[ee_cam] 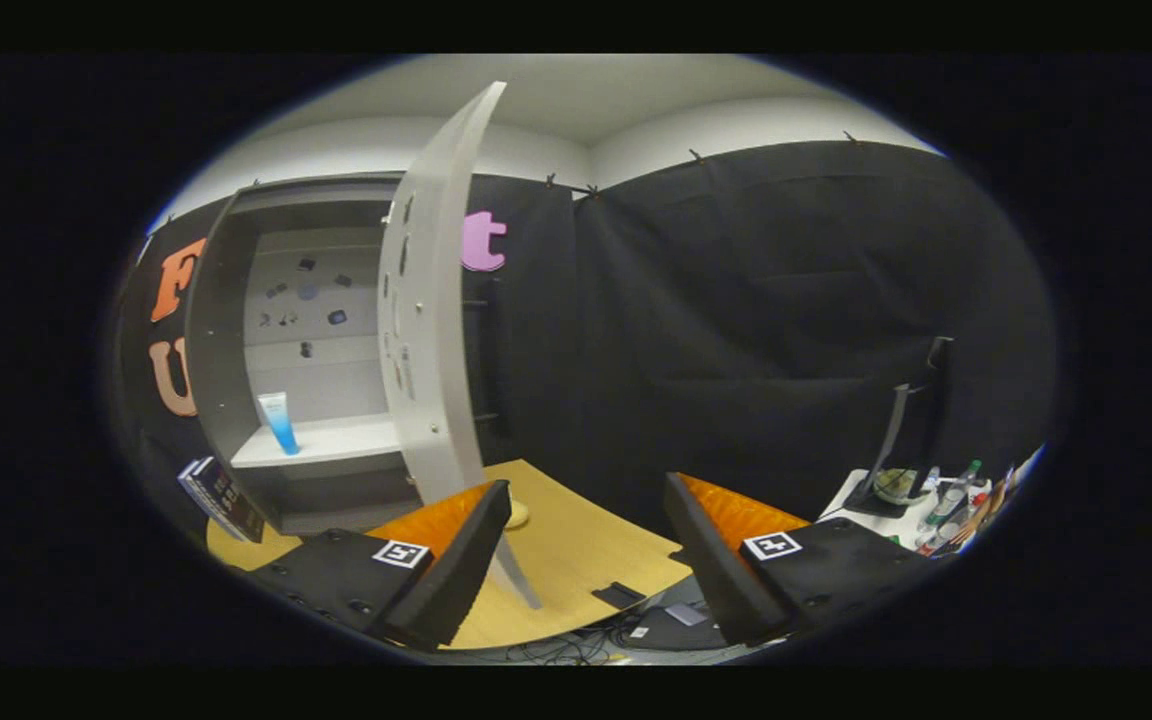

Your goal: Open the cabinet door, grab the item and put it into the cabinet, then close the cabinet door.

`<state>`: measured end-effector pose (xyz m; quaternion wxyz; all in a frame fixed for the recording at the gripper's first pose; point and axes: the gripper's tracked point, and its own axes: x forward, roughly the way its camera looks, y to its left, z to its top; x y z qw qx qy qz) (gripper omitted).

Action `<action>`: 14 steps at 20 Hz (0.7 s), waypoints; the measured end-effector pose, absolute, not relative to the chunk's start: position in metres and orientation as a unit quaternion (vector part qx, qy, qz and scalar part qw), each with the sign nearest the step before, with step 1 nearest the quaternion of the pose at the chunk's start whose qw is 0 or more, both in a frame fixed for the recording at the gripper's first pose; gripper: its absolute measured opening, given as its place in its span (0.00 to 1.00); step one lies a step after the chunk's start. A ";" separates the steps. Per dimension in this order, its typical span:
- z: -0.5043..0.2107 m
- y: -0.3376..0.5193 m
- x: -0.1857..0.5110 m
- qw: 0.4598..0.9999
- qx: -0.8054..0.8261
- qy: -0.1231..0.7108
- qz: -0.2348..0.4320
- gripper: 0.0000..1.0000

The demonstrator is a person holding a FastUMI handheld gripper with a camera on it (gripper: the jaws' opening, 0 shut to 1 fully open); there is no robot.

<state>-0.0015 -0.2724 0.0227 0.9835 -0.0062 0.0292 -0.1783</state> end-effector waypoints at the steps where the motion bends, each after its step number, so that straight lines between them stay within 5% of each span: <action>1: 0.016 -0.283 0.006 0.983 -0.005 0.032 -0.180 0.99; 14: -0.023 -0.305 0.081 0.988 0.018 0.051 -0.141 0.99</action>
